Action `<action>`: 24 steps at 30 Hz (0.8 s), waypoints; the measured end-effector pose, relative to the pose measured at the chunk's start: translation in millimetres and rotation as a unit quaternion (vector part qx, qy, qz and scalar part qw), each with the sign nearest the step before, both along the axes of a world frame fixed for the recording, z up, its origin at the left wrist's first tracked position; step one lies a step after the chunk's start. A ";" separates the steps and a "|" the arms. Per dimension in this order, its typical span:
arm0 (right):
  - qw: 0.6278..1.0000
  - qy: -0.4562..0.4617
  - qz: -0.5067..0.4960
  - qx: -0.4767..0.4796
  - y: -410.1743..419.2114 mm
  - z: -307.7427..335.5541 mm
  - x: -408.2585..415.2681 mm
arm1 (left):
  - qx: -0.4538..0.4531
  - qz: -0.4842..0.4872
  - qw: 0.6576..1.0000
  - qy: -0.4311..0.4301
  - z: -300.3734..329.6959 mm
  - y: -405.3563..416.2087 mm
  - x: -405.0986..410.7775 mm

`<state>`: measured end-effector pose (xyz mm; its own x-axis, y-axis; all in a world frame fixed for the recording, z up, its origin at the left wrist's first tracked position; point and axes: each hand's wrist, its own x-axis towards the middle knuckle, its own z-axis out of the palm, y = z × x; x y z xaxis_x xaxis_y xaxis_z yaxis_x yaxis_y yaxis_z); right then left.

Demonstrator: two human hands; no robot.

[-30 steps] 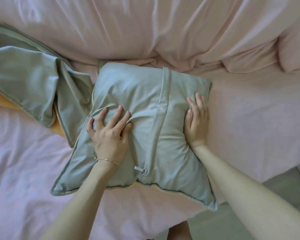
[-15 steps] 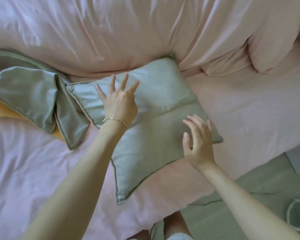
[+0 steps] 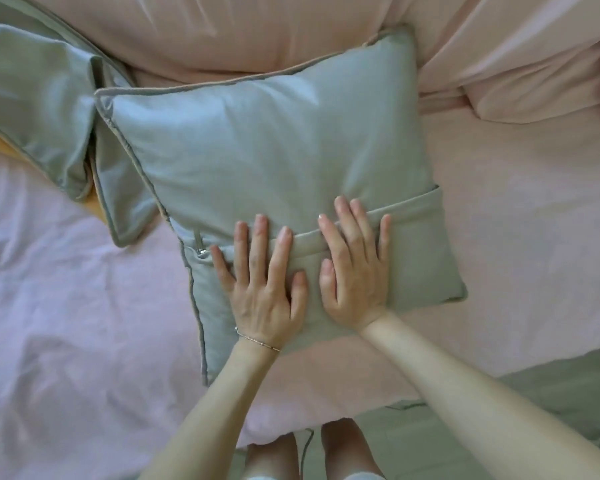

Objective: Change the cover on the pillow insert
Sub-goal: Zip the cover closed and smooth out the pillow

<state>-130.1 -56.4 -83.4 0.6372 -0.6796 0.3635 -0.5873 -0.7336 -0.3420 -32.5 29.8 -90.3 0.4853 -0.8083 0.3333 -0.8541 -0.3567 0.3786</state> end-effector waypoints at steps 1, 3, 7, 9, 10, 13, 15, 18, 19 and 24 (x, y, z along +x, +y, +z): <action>1.000 0.002 0.007 -0.001 5.9 -9.1 -3.7 | -0.004 -0.002 1.000 -0.014 -10.9 5.5 -3.8; 1.000 0.012 0.018 0.004 5.8 -24.3 -4.3 | -0.005 0.004 0.999 -0.031 -29.8 5.0 -3.0; 0.999 0.037 0.015 -0.015 -29.8 -49.7 27.2 | 0.035 0.041 0.998 -0.039 -50.7 -33.6 18.9; 0.999 0.042 0.005 -0.026 -47.0 -60.8 43.9 | 0.049 0.058 0.996 -0.043 -57.2 -53.5 30.5; 0.998 0.044 0.001 -0.035 -54.1 -65.3 50.6 | 0.053 0.062 0.995 -0.050 -59.9 -62.2 36.2; 0.996 0.050 -0.005 -0.071 -79.9 -73.1 72.4 | 0.061 0.074 0.993 -0.065 -62.7 -88.7 57.4; 0.995 0.046 -0.021 -0.086 -102.0 -73.2 92.0 | 0.069 0.080 0.992 -0.076 -59.3 -111.5 76.2; 0.993 0.028 -0.051 -0.099 -134.1 -70.2 122.6 | 0.079 0.097 0.990 -0.072 -55.3 -145.4 105.5; 0.993 0.030 -0.055 -0.102 -142.9 -68.2 130.6 | 0.081 0.102 0.989 -0.071 -54.4 -154.1 113.0; 0.994 0.039 -0.053 -0.092 -150.1 -52.3 132.1 | 0.066 0.120 0.988 -0.071 -48.2 -156.2 114.5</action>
